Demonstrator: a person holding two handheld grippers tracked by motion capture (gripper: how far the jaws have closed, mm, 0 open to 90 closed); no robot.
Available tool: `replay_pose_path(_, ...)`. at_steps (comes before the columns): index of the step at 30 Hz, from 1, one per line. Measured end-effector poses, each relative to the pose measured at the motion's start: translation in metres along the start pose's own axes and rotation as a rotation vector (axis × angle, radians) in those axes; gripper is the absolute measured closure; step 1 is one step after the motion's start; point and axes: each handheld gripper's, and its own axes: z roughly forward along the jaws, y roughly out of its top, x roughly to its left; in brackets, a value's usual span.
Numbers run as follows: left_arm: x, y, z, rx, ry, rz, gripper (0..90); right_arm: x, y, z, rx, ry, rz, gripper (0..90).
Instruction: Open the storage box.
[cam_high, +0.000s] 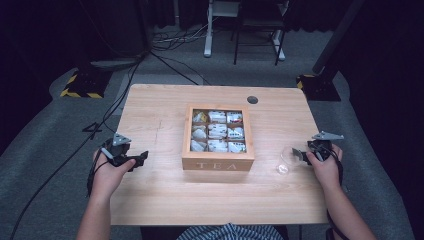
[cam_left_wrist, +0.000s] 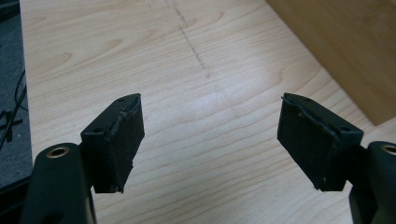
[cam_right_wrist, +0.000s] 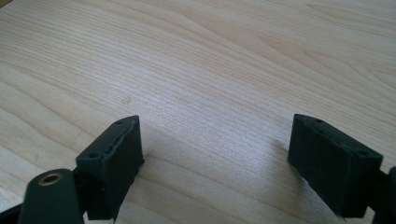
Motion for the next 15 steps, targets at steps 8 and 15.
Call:
replay_pose_path(8,-0.015,0.014,-0.018,-0.068,-0.015,0.034,23.8,0.000,0.000,0.000,0.000,0.001,-0.002,17.7)
replay_pose_path(15,-0.031,0.022,-0.026,-0.108,-0.050,0.054,24.1,0.000,0.001,0.001,0.001,0.003,-0.002,17.5)
